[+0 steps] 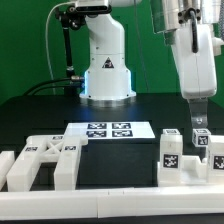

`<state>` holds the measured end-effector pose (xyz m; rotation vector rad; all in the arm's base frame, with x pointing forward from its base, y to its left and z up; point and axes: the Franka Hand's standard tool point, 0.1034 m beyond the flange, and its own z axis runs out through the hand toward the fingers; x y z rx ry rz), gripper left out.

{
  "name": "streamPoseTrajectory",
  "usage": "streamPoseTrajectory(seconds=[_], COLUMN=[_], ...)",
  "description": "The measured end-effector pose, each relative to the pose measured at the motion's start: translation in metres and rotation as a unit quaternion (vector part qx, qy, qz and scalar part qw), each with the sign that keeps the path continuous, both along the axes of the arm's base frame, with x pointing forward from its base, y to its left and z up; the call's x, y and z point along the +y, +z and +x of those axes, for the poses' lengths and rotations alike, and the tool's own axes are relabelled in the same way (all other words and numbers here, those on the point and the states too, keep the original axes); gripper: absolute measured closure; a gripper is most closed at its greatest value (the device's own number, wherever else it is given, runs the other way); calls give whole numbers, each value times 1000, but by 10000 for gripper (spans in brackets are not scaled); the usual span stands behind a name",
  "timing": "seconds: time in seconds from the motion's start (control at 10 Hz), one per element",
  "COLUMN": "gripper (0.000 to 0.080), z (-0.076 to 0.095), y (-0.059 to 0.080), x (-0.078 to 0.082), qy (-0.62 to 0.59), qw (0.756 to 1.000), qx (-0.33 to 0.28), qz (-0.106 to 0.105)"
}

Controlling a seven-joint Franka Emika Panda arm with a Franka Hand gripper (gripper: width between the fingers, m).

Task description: Assemble chair

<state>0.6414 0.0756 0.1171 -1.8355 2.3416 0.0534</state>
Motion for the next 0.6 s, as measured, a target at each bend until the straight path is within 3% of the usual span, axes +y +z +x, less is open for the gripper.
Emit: streamPoseTrajectory(seconds=[0.2, 0.4, 0.6], gripper=[150, 150, 150], z=[0, 0, -2], y=[0, 16, 22], x=[0, -3, 0], qy=[3, 124, 156], qw=[1000, 992, 987], qx=[0, -26, -32], qz=[0, -9, -11])
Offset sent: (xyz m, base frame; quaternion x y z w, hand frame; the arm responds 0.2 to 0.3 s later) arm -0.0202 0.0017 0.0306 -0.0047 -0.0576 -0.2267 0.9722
